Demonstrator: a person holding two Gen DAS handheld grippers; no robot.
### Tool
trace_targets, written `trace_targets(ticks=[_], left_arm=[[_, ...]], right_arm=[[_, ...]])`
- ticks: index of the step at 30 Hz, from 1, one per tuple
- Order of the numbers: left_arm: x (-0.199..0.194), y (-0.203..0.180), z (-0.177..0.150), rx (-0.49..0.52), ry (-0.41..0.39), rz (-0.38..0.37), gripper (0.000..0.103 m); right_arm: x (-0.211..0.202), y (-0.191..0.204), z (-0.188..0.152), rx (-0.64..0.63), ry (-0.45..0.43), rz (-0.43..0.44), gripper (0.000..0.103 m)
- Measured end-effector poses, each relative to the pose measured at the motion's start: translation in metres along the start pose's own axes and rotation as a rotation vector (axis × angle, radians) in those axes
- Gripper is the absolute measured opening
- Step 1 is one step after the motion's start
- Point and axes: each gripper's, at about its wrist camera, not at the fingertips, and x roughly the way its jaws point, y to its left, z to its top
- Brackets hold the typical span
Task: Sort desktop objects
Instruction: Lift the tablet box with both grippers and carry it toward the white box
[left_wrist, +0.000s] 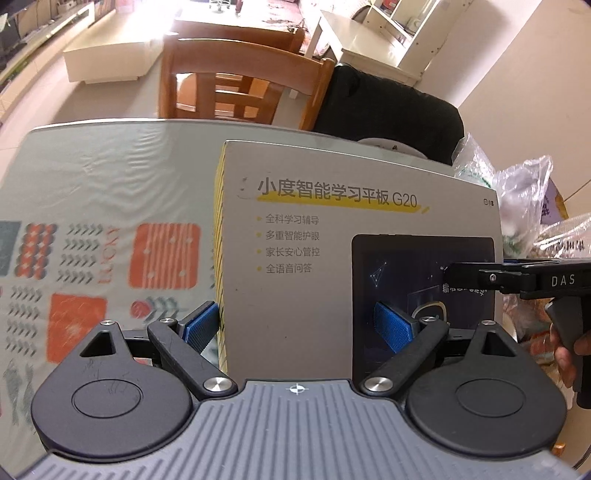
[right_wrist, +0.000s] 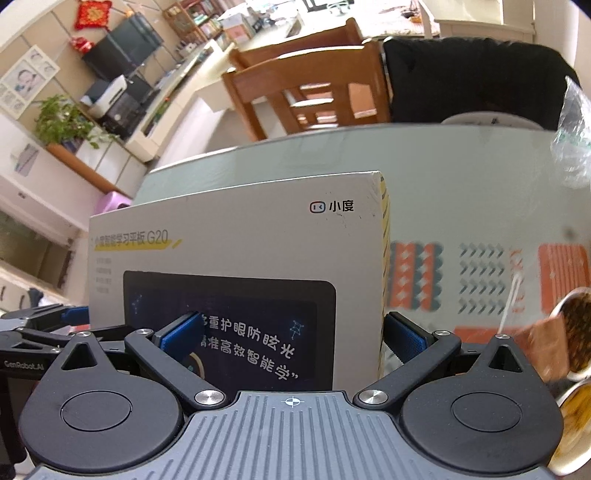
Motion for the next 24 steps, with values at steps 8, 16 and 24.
trace_targets(ticks=[8, 16, 24], left_arm=[[-0.028, 0.018, -0.064, -0.039, 0.029, 0.058, 0.103], [-0.048, 0.031, -0.108, -0.087, 0.048, 0.098, 0.103], [-0.066, 0.035, -0.135, -0.113, 0.057, 0.119, 0.103]], right_arm=[[0.009, 0.026, -0.049, -0.015, 0.055, 0.04, 0.103], [0.007, 0.046, -0.088, -0.043, 0.104, 0.071, 0.103], [-0.003, 0.062, -0.107, -0.064, 0.129, 0.081, 0.103]])
